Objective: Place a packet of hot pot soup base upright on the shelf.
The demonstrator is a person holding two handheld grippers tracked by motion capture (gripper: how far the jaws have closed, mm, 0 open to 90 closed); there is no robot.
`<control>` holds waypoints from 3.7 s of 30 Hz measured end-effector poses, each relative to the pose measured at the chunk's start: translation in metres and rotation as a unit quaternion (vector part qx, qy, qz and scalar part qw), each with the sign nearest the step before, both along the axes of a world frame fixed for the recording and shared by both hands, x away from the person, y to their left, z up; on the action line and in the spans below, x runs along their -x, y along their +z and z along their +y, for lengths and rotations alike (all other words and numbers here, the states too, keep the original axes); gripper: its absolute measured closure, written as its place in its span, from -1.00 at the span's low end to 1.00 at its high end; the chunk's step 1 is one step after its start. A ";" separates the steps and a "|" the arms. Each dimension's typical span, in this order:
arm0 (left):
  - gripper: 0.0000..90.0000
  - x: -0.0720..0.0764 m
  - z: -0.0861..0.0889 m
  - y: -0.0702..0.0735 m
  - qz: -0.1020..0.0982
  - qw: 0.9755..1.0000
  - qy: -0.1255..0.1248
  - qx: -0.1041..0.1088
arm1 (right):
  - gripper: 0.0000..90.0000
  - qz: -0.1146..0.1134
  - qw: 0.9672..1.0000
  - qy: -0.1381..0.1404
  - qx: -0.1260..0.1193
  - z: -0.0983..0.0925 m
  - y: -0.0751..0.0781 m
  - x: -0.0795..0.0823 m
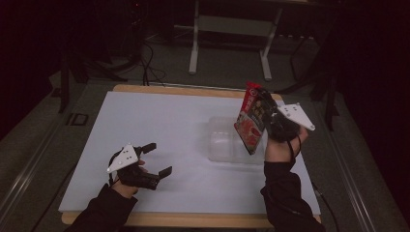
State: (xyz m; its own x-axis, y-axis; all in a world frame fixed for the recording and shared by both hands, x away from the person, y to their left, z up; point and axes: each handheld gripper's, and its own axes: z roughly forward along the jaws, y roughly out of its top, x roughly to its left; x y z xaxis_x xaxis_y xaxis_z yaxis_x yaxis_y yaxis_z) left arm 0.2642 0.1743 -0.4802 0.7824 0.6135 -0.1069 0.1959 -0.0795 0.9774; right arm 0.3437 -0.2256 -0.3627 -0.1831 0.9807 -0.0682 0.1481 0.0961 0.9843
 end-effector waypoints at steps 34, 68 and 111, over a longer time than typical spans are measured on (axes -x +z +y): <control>-1.00 0.000 -0.002 -0.004 0.010 1.000 -0.015 -0.004 | 0.63 0.056 0.998 0.034 0.011 -0.005 -0.058 0.007; -1.00 0.000 -0.001 -0.003 0.010 1.000 -0.016 -0.004 | -0.37 0.062 0.990 0.128 0.000 -0.005 -0.003 0.007; -1.00 0.003 -0.002 -0.003 0.007 1.000 -0.023 -0.011 | -0.71 0.100 0.916 0.388 0.033 0.029 -0.061 0.072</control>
State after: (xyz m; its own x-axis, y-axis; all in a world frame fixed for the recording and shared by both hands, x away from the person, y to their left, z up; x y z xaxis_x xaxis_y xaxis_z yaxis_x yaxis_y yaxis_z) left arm 0.2612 0.1719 -0.4837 0.8088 0.5787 -0.1048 0.2044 -0.1095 0.9727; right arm 0.2715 -0.1964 -0.4238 -0.8387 0.5444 -0.0113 0.1862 0.3062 0.9336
